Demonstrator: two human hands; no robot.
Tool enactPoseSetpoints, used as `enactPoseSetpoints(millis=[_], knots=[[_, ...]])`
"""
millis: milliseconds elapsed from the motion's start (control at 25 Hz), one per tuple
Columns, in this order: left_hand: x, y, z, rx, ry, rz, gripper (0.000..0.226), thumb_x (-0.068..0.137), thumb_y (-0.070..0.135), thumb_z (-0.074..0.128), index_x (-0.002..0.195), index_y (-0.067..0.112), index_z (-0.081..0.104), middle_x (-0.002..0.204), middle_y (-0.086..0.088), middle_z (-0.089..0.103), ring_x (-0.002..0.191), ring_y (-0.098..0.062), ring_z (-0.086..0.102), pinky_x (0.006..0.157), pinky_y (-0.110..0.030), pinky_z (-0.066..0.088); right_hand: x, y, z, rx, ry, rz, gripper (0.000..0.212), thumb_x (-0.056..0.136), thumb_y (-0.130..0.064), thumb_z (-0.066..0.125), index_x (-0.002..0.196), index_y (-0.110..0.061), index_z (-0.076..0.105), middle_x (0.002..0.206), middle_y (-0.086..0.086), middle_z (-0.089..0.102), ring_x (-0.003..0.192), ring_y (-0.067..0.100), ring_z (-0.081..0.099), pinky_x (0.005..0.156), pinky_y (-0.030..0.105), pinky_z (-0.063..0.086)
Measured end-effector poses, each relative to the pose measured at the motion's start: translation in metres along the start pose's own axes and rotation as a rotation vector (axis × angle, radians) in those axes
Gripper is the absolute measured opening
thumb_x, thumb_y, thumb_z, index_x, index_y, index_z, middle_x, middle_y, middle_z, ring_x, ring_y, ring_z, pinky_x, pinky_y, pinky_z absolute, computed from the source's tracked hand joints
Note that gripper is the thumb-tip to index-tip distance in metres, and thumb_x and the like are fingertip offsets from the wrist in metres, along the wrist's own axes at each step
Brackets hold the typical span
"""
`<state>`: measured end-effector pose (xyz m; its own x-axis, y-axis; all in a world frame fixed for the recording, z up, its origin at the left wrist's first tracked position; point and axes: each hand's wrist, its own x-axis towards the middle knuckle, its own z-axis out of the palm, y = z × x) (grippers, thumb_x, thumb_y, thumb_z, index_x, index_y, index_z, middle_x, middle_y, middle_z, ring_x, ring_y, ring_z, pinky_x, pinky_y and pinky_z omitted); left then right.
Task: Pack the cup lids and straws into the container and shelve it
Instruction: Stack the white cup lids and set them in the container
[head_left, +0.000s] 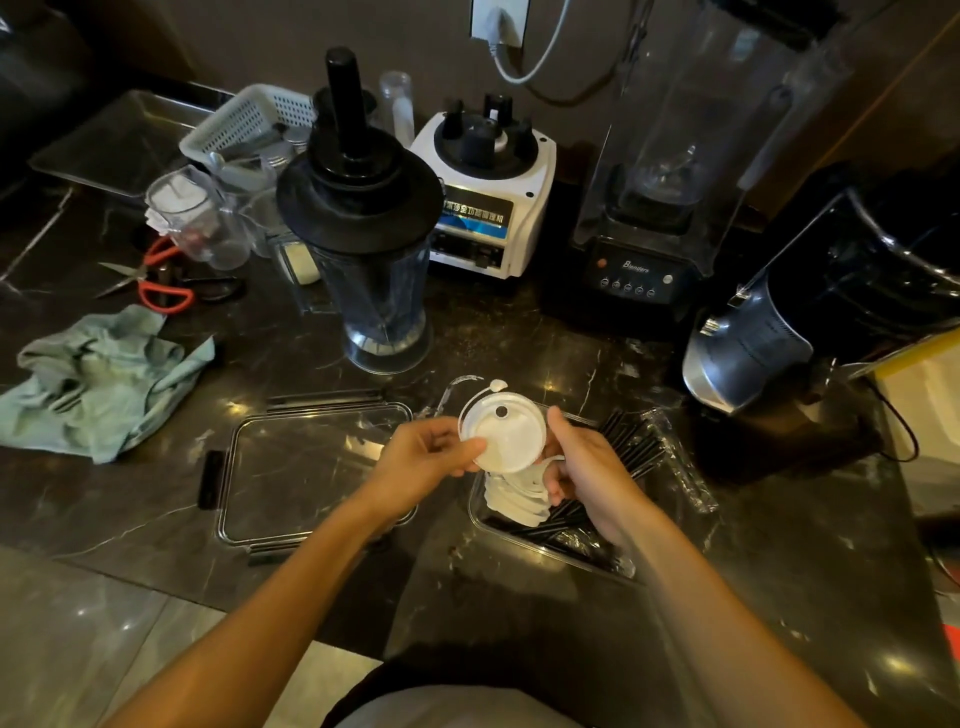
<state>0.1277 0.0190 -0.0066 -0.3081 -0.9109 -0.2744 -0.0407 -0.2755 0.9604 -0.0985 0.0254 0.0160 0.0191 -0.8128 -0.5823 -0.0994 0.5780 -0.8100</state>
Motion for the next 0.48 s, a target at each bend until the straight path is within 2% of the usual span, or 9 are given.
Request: enactPoseSetpoints(millis=[120,240,280,400,480], knots=[[-0.005,-0.004,-0.009,0.043,0.056,-0.007,0.035,0.087,0.027,0.072,0.11,0.001,0.072,0.089,-0.026,0.074,0.077,-0.019,0.07,0.073,-0.028,0.057,0.001,-0.007,0.013,-0.068,-0.002,-0.107,0.027,0.103,-0.035,0.062,0.111,-0.01,0.07,0.074,0.005,0.064,0.052,0.012,0.055,0.051,0.027,0.05],[-0.014,-0.014,-0.026,-0.017,0.221,-0.092,0.033,0.09,0.02,0.074,0.119,0.006,0.068,0.088,-0.023,0.076,0.077,-0.022,0.074,0.079,-0.038,0.061,0.013,-0.016,0.041,-0.17,-0.009,-0.178,0.015,0.1,-0.021,0.068,0.108,-0.01,0.064,0.075,0.007,0.067,0.052,0.013,0.061,0.051,0.03,0.056],[-0.017,-0.017,-0.032,-0.047,0.3,-0.131,0.033,0.09,0.019,0.075,0.12,0.006,0.067,0.087,-0.021,0.077,0.077,-0.023,0.076,0.078,-0.037,0.063,0.02,-0.018,0.052,-0.22,-0.016,-0.196,0.013,0.1,-0.02,0.068,0.106,-0.011,0.062,0.074,0.007,0.067,0.052,0.013,0.062,0.051,0.03,0.056],[-0.029,-0.031,-0.053,-0.043,0.517,-0.199,0.029,0.087,0.022,0.079,0.107,0.004,0.068,0.083,-0.012,0.078,0.071,-0.016,0.077,0.065,-0.025,0.062,0.043,-0.014,0.093,-0.429,-0.029,-0.21,0.01,0.099,-0.022,0.068,0.1,-0.013,0.063,0.079,0.008,0.072,0.061,0.016,0.069,0.059,0.038,0.064],[-0.033,-0.042,-0.066,0.028,0.591,-0.234,0.025,0.086,0.023,0.081,0.1,0.006,0.069,0.083,-0.008,0.077,0.072,-0.017,0.077,0.064,-0.026,0.062,0.058,-0.007,0.117,-0.547,-0.04,-0.185,0.006,0.098,-0.021,0.067,0.097,-0.016,0.064,0.089,0.008,0.075,0.07,0.02,0.074,0.066,0.044,0.066]])
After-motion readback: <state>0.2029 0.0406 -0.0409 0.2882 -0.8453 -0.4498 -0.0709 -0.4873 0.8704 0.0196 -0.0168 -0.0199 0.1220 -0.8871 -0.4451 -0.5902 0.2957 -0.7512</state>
